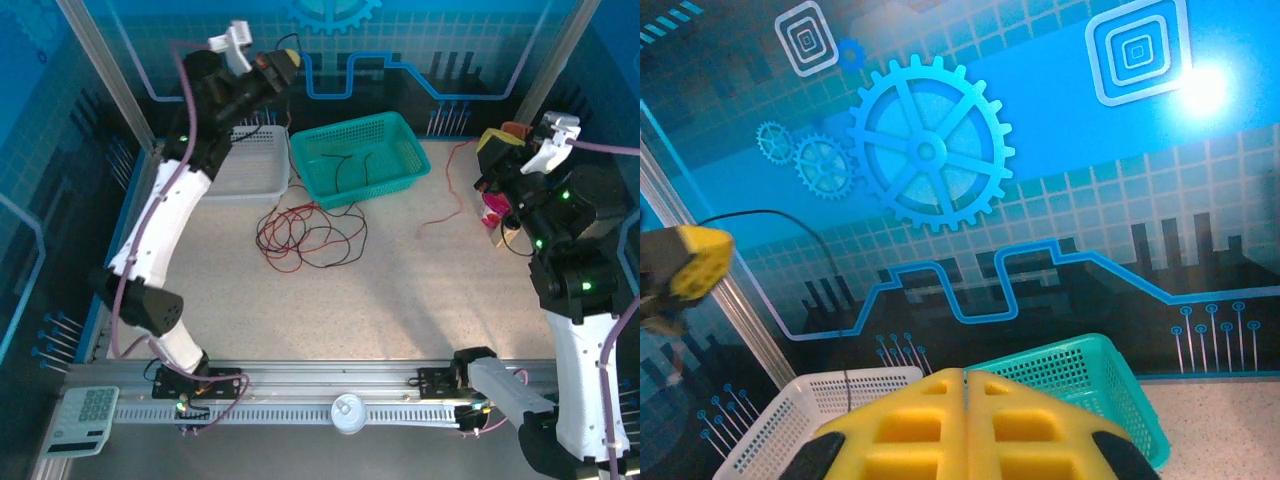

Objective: Untangle the cables

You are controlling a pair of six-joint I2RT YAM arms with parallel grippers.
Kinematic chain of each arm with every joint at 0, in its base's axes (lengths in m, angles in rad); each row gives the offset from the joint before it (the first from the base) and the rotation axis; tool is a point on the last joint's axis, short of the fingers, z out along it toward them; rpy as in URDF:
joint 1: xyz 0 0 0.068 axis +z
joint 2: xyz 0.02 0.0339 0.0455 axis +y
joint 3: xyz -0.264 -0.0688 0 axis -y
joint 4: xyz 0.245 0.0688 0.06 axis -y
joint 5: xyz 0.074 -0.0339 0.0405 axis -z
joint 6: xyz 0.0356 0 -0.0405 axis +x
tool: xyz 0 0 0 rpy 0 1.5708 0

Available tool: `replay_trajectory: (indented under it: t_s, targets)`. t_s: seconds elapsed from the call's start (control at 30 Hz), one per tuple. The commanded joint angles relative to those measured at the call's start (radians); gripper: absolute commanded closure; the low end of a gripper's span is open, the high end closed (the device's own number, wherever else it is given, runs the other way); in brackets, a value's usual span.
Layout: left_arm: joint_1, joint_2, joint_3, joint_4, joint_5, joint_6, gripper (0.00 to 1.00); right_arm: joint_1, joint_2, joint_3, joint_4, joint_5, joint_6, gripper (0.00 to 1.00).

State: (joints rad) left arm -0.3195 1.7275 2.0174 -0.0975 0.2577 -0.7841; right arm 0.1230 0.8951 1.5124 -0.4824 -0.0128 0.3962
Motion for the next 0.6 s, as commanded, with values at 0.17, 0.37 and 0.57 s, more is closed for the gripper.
replay_trajectory:
  t_s: [0.17,0.37,0.57]
  targets:
    - [-0.087,0.280,0.211,0.010,-0.005,0.086,1.00,-0.013,-0.075,-0.051,-0.041,-0.012,0.017,1.00]
    - [-0.101,0.376,0.189,0.006,-0.012,0.122,1.00,-0.012,-0.108,-0.074,-0.090,0.002,-0.006,1.00]
    - [-0.104,0.344,0.114,0.028,-0.017,0.137,1.00,-0.013,-0.123,-0.079,-0.117,0.014,-0.042,1.00]
